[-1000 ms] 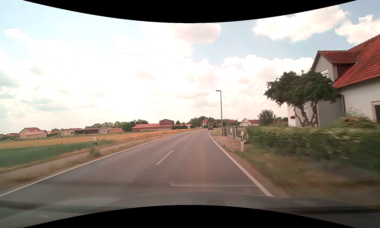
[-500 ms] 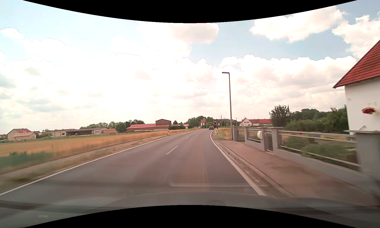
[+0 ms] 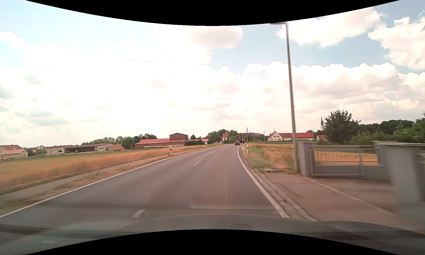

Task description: Follow the waypoints while adhering to traffic rules and regulations

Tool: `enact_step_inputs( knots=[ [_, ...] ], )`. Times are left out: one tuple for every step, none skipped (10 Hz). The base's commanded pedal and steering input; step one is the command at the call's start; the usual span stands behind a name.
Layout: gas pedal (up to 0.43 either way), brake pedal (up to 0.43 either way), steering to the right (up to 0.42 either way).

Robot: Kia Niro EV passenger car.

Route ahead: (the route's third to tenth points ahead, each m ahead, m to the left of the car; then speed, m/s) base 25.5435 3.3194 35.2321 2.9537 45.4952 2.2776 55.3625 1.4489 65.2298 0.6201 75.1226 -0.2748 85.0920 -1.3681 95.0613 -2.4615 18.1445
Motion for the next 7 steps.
enact_step_inputs(
  knots=[
    [0.110, 0.000, 0.009],
    [0.130, 0.000, 0.010],
    [0.138, 0.000, 0.010],
    [0.138, 0.000, 0.010],
    [0.138, 0.000, 0.010],
    [0.150, 0.000, 0.010],
    [0.150, 0.000, 0.010]
  ],
)
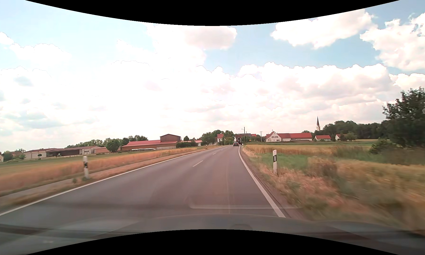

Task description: Follow the waypoints while adhering to traffic rules and regulations

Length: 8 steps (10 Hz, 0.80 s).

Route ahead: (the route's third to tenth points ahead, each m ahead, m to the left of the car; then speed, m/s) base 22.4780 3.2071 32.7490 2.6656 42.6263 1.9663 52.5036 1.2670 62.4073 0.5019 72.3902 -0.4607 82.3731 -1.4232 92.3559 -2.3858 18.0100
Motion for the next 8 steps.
enact_step_inputs(
  knots=[
    [0.150, 0.000, 0.010],
    [0.150, 0.000, 0.010],
    [0.150, 0.000, 0.010],
    [0.150, 0.000, 0.010],
    [0.150, 0.000, 0.009],
    [0.150, 0.000, 0.009],
    [0.150, 0.000, 0.009],
    [0.150, 0.000, 0.009]
  ],
)
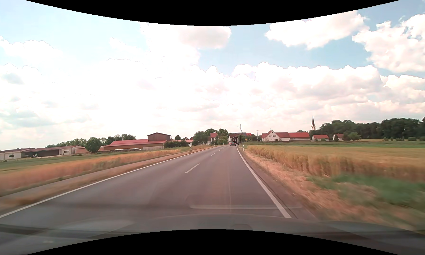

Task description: Follow the waypoints while adhering to traffic rules and regulations

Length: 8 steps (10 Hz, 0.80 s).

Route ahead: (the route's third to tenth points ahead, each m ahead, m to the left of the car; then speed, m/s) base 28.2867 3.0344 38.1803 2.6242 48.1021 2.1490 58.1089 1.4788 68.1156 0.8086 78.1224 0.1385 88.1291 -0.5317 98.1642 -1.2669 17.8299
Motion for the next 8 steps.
enact_step_inputs(
  knots=[
    [0.157, 0.000, 0.009],
    [0.157, 0.000, 0.009],
    [0.157, 0.000, 0.009],
    [0.157, 0.000, 0.008],
    [0.157, 0.000, 0.008],
    [0.150, 0.000, 0.008],
    [0.150, 0.000, 0.008],
    [0.150, 0.000, 0.008]
  ],
)
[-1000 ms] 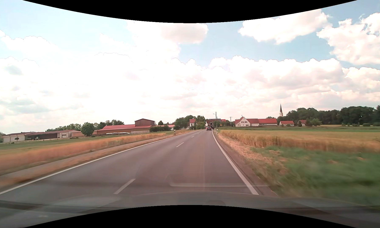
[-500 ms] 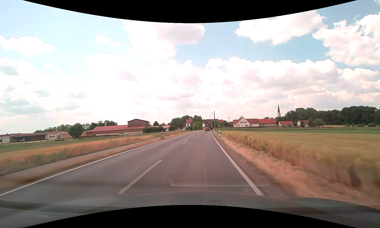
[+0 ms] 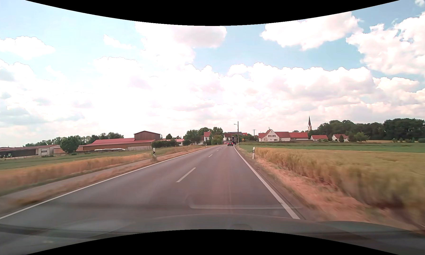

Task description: Follow the waypoints while adhering to traffic rules and regulations

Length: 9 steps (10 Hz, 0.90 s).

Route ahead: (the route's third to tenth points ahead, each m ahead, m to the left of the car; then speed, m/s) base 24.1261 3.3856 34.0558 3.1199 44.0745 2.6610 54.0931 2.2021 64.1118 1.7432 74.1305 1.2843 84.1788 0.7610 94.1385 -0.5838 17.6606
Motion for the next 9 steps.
enact_step_inputs(
  knots=[
    [0.150, 0.000, 0.007],
    [0.138, 0.000, 0.006],
    [0.138, 0.000, 0.005],
    [0.130, 0.000, 0.004],
    [0.118, 0.000, 0.003],
    [0.118, 0.000, 0.003],
    [0.118, 0.000, 0.003],
    [0.118, 0.000, 0.003],
    [0.110, 0.000, 0.003]
  ],
)
